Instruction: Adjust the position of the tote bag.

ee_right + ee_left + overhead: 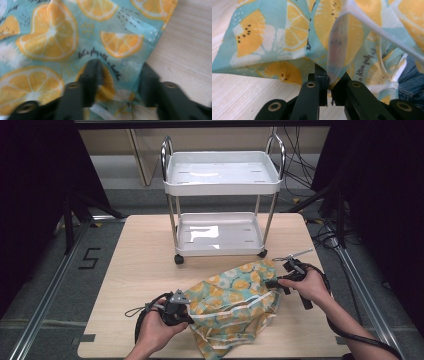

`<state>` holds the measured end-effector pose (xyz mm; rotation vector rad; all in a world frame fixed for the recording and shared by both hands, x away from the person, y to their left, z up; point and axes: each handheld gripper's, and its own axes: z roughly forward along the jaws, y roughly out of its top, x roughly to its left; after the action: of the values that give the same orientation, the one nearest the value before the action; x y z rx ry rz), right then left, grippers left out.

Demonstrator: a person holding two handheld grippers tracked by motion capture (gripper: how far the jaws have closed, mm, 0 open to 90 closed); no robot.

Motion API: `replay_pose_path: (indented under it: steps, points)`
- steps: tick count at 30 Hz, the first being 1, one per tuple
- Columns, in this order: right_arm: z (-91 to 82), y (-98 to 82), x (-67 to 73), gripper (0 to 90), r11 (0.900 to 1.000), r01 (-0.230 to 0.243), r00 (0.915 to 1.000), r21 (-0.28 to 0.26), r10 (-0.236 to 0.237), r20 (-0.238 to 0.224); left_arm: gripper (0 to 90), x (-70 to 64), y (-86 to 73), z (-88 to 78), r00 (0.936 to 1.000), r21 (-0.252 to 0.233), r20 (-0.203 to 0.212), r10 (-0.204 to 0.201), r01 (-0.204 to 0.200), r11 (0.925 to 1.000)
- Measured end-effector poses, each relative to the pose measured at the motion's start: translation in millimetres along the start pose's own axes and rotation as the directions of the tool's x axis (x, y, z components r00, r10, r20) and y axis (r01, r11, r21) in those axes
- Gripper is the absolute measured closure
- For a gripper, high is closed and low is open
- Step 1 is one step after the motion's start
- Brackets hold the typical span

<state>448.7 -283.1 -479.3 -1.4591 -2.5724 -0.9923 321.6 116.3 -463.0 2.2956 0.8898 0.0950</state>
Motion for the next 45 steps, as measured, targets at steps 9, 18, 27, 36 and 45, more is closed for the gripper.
replay_pose_path:
  steps: [9, 18, 27, 36, 45]
  points:
    - [-22.4, -1.4, 17.5, 84.5, 1.000, 0.025, 0.9985, 0.011, -0.025, 0.048, 84.6, 6.8, -1.8, 0.4, 0.9998, 0.015, -0.013, -0.012, 0.012, 0.9998]
    - [-49.5, -14.4, 32.5, 89.9, 0.993, 0.116, 0.9904, 0.019, -0.117, 0.074, 85.1, 17.7, 2.3, 1.3, 0.9975, 0.005, -0.053, -0.047, 0.047, 0.9989]
    - [-63.8, -46.6, 53.9, 90.0, 0.993, 0.069, 0.9967, 0.093, -0.072, 0.036, 85.9, 34.5, 14.9, 5.3, 0.9929, -0.016, -0.106, -0.054, 0.052, 0.9985]
    - [-60.6, -67.7, 72.4, 90.0, 0.971, 0.180, 0.9837, 0.157, -0.178, -0.028, 86.3, 49.1, 35.1, -0.7, 0.9870, -0.038, -0.153, -0.048, 0.043, 0.9984]
    - [-70.4, -65.0, 72.5, 70.2, 0.977, 0.189, 0.9806, 0.102, -0.193, 0.034, 86.3, 45.0, 42.3, -6.9, 0.9872, -0.047, -0.158, -0.018, 0.011, 0.9988]
